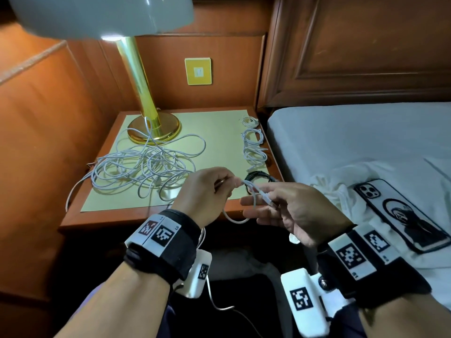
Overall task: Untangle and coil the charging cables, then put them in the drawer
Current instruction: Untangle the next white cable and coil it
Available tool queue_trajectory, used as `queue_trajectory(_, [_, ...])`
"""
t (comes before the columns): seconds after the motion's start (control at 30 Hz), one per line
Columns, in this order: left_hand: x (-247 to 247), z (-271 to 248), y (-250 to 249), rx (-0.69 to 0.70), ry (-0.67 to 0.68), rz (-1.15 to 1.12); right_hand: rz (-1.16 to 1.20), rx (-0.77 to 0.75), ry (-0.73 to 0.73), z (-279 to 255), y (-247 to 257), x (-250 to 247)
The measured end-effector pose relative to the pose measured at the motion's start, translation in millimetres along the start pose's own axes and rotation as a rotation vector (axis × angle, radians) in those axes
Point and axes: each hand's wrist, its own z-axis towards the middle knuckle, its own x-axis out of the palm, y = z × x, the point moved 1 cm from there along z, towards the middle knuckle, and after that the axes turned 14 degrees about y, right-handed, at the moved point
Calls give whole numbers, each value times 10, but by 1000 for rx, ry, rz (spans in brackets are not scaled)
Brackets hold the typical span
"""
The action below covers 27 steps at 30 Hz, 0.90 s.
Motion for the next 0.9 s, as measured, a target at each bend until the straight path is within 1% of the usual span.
queue_trajectory(0.07, [-27, 2, -1, -16, -36, 4, -41, 27, 70, -3, -1, 18])
queue_trajectory(0.13, [-51, 1, -1, -14, -69, -23, -20, 16, 121, 20, -20, 23])
queue_trajectory(0.27, [-67, 4, -11, 24, -93, -58, 111, -60, 137, 56, -32, 7])
queue_trajectory(0.33, [-56, 5, -34, 87, -113, -50, 109, -81, 103, 63, -27, -12])
queue_trajectory(0.4, [-40, 0, -52, 155, -140, -16, 45, -96, 68, 65, -28, -19])
queue_trajectory(0.5, [-23, -5, -68, 228, -176, 56, -155, -109, -50, 81, -52, -18])
queue_trajectory(0.57, [-17, -4, -71, 239, -191, 92, -346, -124, -150, 92, -76, -23])
queue_trajectory(0.6, [-16, -2, -68, 240, -197, 102, -410, -128, -189, 96, -84, -25])
queue_trajectory(0.63, [-13, 1, -62, 240, -201, 108, -425, -124, -210, 101, -90, -26])
queue_trajectory(0.7, [-7, 10, -46, 241, -205, 113, -308, -97, -186, 102, -94, -20])
queue_trajectory(0.83, [-4, 22, -50, 248, -233, 122, 73, -64, -109, 46, -39, -3])
queue_trajectory(0.9, [-2, 18, -62, 248, -252, 114, 203, -58, -26, 8, -8, -10])
